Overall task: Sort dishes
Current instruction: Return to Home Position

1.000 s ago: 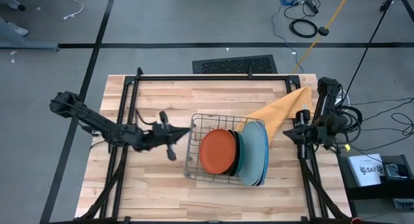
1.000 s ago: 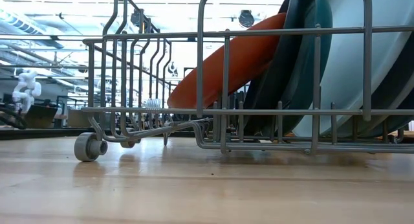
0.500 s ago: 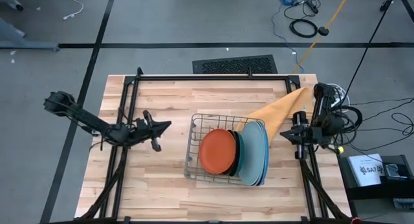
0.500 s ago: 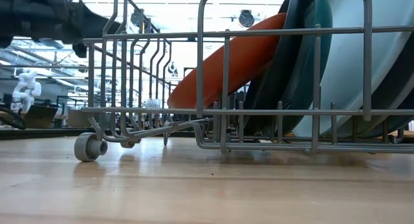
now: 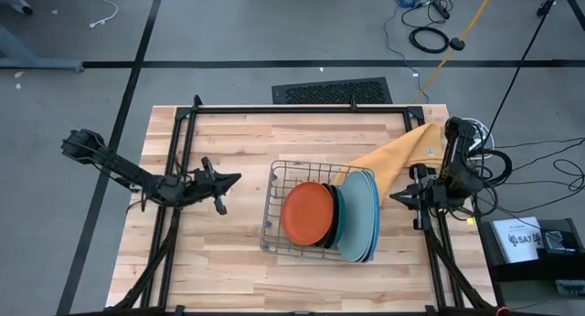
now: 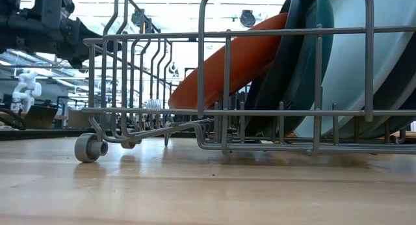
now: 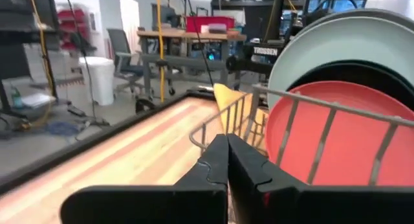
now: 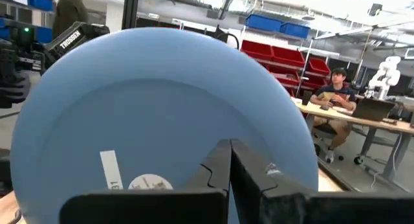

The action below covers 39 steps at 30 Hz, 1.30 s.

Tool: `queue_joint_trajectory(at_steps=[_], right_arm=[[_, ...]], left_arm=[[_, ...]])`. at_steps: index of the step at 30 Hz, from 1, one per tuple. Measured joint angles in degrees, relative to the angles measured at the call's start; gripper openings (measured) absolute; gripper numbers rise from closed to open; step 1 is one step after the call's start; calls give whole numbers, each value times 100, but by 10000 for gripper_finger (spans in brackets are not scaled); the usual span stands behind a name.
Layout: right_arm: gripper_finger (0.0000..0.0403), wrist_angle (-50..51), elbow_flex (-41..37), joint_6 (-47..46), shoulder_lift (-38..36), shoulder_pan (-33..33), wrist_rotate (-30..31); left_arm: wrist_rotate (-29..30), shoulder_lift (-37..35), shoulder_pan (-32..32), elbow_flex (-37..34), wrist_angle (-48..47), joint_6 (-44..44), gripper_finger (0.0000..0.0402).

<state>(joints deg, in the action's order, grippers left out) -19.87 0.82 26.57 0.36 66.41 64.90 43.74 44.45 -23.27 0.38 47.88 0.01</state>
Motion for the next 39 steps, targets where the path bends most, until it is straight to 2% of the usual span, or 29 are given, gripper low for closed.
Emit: queue_joint_trajectory(at_steps=[5, 13, 16, 25, 31, 39], right_arm=[[0, 559, 0, -596, 0, 0, 3], [0, 1829, 1, -1997, 2, -2, 9], [0, 1829, 2, -2011, 2, -11, -4], [0, 1868, 4, -2024, 2, -141, 155], [0, 1911, 4, -2333, 2, -348, 485], [5, 1903, 4, -2284, 2, -350, 558]], left_arm=[[-206, 2, -2, -2, -355, -380, 0], [-193, 4, 0, -4, -1439, -1356, 0], [-413, 4, 0, -4, -1417, -1250, 0], [-415, 4, 0, -7, -1414, -852, 0], [184, 4, 0, -8, -1458, -990, 0], [193, 4, 0, -9, -1458, -1003, 0]])
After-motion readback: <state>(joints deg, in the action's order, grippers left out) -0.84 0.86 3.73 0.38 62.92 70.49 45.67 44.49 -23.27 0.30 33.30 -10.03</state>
